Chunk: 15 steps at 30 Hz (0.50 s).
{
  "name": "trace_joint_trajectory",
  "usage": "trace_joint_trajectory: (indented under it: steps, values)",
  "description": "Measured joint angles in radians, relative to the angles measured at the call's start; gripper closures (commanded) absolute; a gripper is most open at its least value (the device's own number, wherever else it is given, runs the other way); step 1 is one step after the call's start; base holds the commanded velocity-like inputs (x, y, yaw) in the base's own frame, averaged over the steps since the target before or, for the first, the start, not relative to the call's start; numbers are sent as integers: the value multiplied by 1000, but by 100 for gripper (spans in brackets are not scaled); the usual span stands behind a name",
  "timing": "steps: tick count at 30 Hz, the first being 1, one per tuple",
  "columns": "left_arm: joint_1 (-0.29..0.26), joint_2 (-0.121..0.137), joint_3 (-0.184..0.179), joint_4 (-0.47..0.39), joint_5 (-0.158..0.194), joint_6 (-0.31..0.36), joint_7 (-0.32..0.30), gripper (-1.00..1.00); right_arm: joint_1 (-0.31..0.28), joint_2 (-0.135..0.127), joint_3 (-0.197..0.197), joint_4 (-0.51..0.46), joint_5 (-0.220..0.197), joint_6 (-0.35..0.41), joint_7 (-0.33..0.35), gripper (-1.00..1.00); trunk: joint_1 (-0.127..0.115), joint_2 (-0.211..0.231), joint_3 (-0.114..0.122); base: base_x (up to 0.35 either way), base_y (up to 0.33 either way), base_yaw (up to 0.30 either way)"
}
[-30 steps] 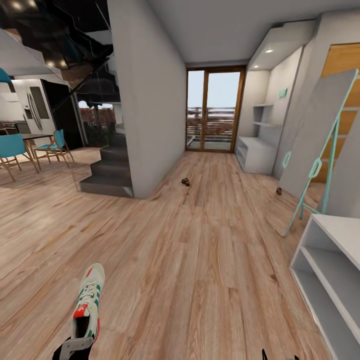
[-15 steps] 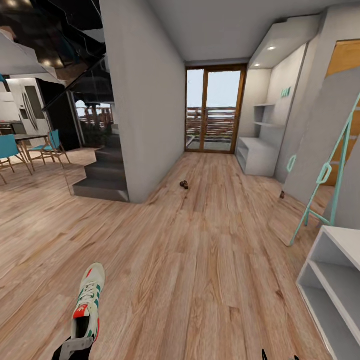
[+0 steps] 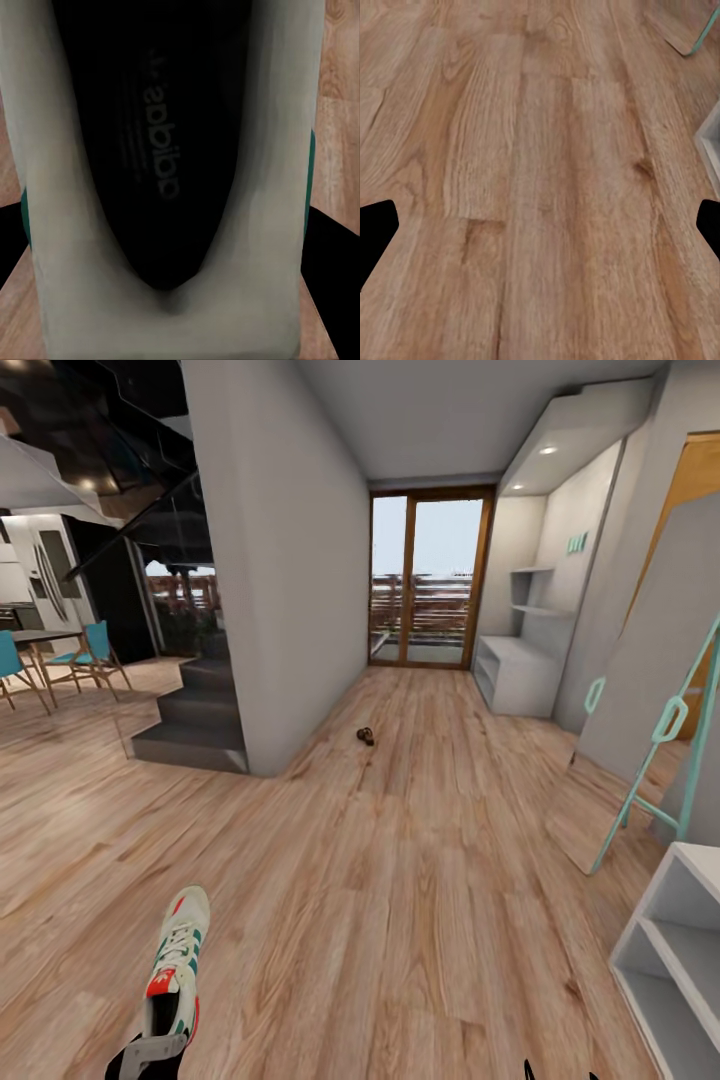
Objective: Pick up the two gym shoes and the two sandals from the corridor floor and place them onto the hallstand (shoe rack) in the corridor, making sure they are on the rack and not on the floor. Arrange them so the two gym shoes are next to each other and the two sandals are next to each other.
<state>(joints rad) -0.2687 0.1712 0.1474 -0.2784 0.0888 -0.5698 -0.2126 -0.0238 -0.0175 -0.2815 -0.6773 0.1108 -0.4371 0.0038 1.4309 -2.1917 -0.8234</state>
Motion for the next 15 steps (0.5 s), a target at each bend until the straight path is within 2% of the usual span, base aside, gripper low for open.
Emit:
trace_joint_trajectory:
  steps: [7, 15]
  values:
    - [0, 1, 0, 0, 1, 0, 0, 100, 0, 0, 0, 0, 0, 0, 0, -100, 0, 0, 0, 335, -70, 0]
    - [0, 1, 0, 0, 1, 0, 0, 100, 0, 0, 0, 1, 0, 0, 0, -100, 0, 0, 0, 337, -9, 0]
